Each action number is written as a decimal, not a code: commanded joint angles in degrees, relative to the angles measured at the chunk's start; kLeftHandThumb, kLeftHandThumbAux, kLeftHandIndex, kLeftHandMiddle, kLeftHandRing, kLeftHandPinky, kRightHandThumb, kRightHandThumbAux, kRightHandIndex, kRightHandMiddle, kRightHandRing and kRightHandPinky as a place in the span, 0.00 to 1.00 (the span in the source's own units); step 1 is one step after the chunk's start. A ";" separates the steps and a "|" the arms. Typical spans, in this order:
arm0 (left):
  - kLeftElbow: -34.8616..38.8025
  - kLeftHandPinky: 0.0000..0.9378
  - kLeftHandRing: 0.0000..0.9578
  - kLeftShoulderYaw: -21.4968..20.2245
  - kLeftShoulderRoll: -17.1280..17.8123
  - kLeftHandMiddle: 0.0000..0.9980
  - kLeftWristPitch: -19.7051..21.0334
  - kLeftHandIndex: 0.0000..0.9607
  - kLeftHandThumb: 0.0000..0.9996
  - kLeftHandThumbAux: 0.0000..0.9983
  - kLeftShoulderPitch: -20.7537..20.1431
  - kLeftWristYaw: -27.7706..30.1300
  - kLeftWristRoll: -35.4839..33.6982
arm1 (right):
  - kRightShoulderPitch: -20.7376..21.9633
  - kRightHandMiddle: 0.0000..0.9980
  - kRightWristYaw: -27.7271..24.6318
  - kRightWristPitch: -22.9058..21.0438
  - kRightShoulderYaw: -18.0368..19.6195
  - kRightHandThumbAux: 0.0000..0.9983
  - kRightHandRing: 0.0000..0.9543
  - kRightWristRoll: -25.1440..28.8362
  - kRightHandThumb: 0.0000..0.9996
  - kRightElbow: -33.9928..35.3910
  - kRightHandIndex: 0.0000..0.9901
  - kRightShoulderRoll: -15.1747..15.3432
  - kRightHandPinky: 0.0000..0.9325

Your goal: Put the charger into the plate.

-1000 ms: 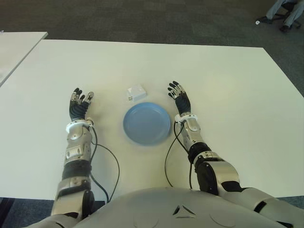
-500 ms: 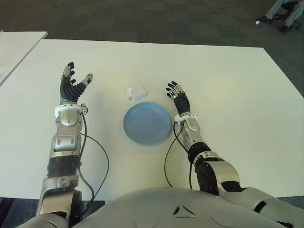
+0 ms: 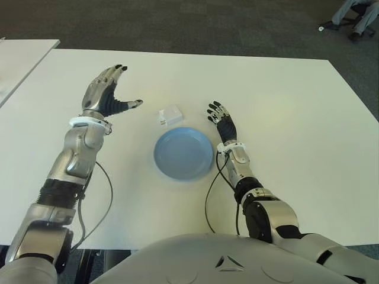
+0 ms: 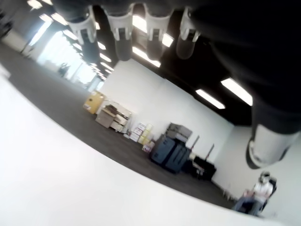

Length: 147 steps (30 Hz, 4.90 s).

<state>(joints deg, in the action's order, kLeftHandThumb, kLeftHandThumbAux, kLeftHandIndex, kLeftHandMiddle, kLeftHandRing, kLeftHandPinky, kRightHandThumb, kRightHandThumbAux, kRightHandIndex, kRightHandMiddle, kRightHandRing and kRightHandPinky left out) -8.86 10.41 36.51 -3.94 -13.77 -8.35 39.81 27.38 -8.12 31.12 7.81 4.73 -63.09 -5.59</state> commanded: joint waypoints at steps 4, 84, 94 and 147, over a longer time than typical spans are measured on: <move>-11.71 0.00 0.00 10.34 3.37 0.00 -9.70 0.00 0.00 0.62 -6.92 -7.20 13.86 | -1.58 0.17 1.12 -2.98 0.06 0.55 0.15 0.16 0.00 -2.38 0.12 -1.62 0.18; -61.58 0.01 0.00 46.24 -9.87 0.01 -19.19 0.00 0.00 0.67 -23.56 -21.90 26.24 | -2.70 0.17 1.31 -4.82 -0.74 0.55 0.16 0.53 0.00 0.69 0.11 -2.27 0.18; -60.88 0.02 0.01 46.17 -7.87 0.04 -21.13 0.00 0.00 0.63 -22.57 -20.02 24.63 | -3.14 0.18 1.52 -4.94 -1.21 0.55 0.17 0.48 0.00 1.68 0.12 -2.19 0.18; -53.03 0.01 0.00 47.25 -1.98 0.00 -26.93 0.00 0.03 0.63 -21.31 5.90 17.64 | -3.60 0.20 0.87 -5.55 -1.32 0.55 0.18 1.22 0.00 2.66 0.12 -2.94 0.18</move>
<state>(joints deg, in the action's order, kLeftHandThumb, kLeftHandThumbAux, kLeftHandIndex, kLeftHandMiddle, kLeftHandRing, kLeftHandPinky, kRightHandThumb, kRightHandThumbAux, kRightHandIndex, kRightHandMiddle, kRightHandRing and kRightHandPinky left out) -60.44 52.41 34.32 -28.10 -45.31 -11.63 53.35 26.49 -7.40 28.33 6.17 4.84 -59.27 -5.74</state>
